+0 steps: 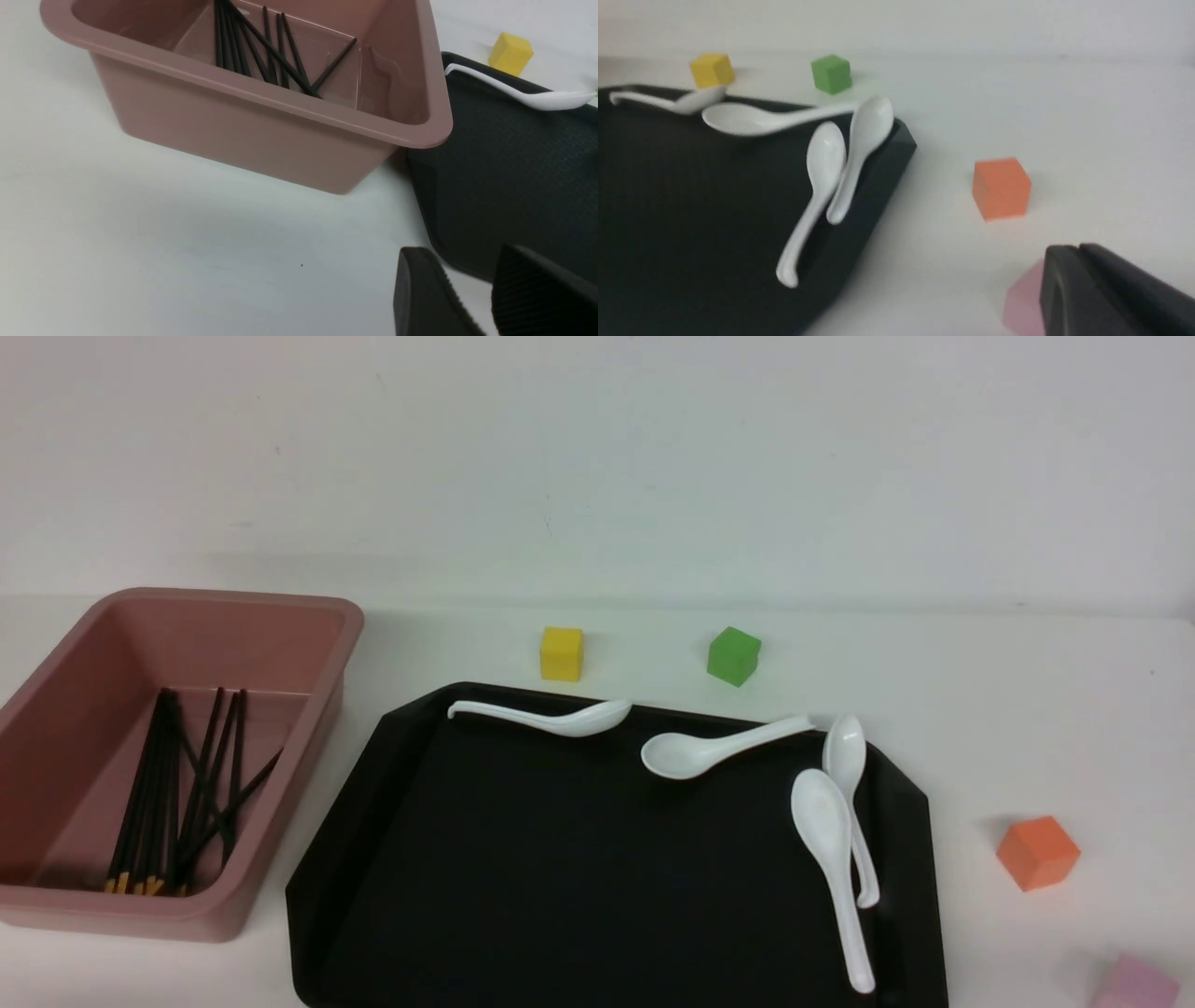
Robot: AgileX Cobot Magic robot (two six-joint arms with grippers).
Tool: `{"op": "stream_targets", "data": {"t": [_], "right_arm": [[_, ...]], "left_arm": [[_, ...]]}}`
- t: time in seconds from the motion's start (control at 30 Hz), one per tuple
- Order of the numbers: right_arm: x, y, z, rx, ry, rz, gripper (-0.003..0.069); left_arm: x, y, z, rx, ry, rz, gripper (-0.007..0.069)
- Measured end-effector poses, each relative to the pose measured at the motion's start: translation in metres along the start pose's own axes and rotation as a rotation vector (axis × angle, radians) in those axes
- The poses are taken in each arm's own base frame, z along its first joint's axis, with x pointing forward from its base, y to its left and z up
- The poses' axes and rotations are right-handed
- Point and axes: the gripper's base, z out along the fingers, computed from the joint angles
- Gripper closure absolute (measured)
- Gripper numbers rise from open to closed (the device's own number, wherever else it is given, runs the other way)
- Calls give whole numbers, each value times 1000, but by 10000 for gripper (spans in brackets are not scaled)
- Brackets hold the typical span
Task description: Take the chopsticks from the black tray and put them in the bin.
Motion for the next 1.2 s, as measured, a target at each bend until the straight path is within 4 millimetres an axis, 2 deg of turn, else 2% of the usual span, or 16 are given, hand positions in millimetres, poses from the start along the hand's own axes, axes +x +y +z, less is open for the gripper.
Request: {"op": "stream_targets", "data": {"t": [0.17, 1.2], "right_arm": [[3, -1, -1, 26, 41, 7, 615], [3, -2, -1, 41, 42, 14, 573]], "left_arm": [[0, 0, 0, 0, 0, 0, 386], [0, 0, 0, 0, 0, 0, 386]]}}
